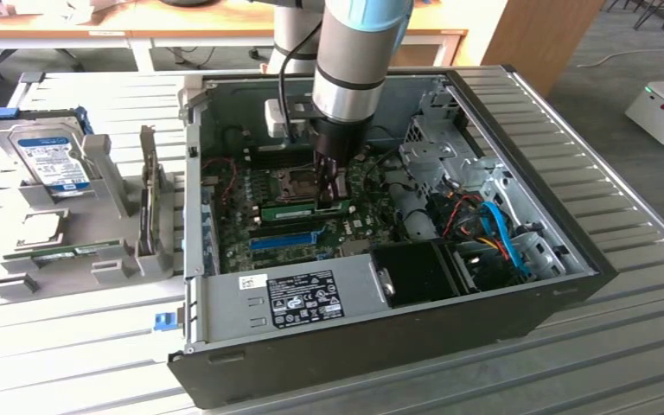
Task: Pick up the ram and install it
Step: 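Insert the ram into the slot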
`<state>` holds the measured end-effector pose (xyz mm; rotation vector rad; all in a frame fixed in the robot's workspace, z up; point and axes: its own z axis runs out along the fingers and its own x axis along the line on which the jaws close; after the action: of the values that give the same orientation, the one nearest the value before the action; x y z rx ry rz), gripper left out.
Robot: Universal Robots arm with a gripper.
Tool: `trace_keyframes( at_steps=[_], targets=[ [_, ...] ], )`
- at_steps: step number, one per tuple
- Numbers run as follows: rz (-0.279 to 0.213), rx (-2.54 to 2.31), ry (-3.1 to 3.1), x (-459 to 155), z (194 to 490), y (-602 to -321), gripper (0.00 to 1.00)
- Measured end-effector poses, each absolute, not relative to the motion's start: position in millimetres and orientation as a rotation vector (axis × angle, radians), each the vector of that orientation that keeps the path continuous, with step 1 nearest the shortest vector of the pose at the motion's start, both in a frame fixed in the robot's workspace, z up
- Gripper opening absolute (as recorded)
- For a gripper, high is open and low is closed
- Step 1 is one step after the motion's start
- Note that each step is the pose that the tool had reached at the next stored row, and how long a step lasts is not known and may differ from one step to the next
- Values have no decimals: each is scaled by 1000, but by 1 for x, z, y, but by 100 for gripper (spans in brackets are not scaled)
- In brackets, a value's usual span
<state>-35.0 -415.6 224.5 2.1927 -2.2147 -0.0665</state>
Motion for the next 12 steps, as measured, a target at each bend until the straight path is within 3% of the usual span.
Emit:
trace_keyframes(
  at_steps=[4,7,12],
  targets=[
    [-67,2193,-2215,-35,225,-416,13],
    [-67,2193,-2215,-35,225,-416,25],
    [-67,2193,-2215,-35,225,-416,25]
  ],
)
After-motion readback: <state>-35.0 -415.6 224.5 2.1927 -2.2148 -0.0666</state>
